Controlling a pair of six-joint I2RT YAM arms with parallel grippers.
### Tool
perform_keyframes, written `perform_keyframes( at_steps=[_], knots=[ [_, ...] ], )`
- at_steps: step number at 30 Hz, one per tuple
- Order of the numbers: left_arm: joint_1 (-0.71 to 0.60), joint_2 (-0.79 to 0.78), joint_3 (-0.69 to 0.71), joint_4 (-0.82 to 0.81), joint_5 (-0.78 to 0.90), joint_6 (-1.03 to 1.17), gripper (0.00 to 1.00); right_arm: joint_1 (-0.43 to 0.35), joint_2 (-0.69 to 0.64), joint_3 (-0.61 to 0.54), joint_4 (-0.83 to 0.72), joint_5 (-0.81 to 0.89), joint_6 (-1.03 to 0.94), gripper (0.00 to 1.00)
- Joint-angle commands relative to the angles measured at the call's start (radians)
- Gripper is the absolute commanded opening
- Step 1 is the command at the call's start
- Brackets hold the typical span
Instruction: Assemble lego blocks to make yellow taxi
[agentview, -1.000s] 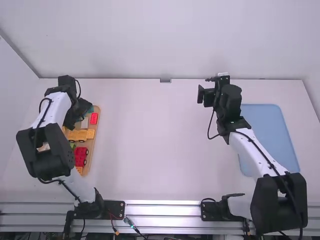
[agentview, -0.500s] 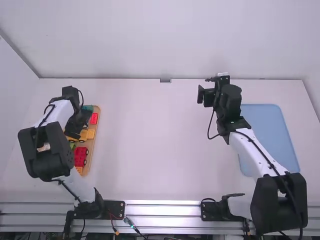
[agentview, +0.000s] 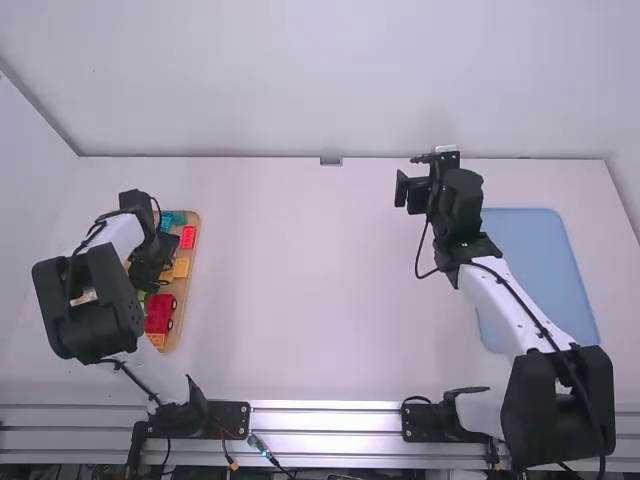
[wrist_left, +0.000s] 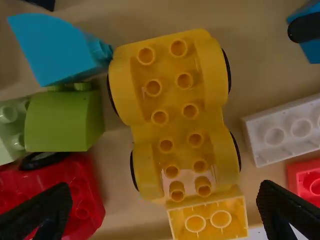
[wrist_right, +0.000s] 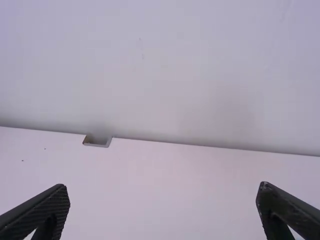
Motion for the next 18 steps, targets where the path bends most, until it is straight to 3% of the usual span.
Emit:
perform_keyframes(
  at_steps=[1, 11, 15, 16, 18],
  knots=[
    [0.002, 0.006, -0.037, 0.025, 0.013, -0.005, 0.99, 0.006, 0.010, 0.041, -0.002, 0.002, 0.003, 0.99],
    [0.001, 0.006, -0.099, 0.115, 0.009, 0.002, 1.00, 0.006, 0.010, 0.041, -0.004, 0.002, 0.003, 0.99],
    [0.001, 0.006, -0.102, 0.126, 0.004, 0.001, 0.87, 0.006, 0.010, 0.041, -0.004, 0.002, 0.003, 0.99],
    [0.001, 0.006, -0.101, 0.126, -0.008, 0.001, 0.79, 0.006, 0.010, 0.041, -0.004, 0.002, 0.003, 0.99],
    [0.002, 0.006, -0.102, 0.126, -0.021, 0.001, 0.79, 0.006, 0.010, 0.041, -0.004, 0.002, 0.003, 0.99]
  ],
)
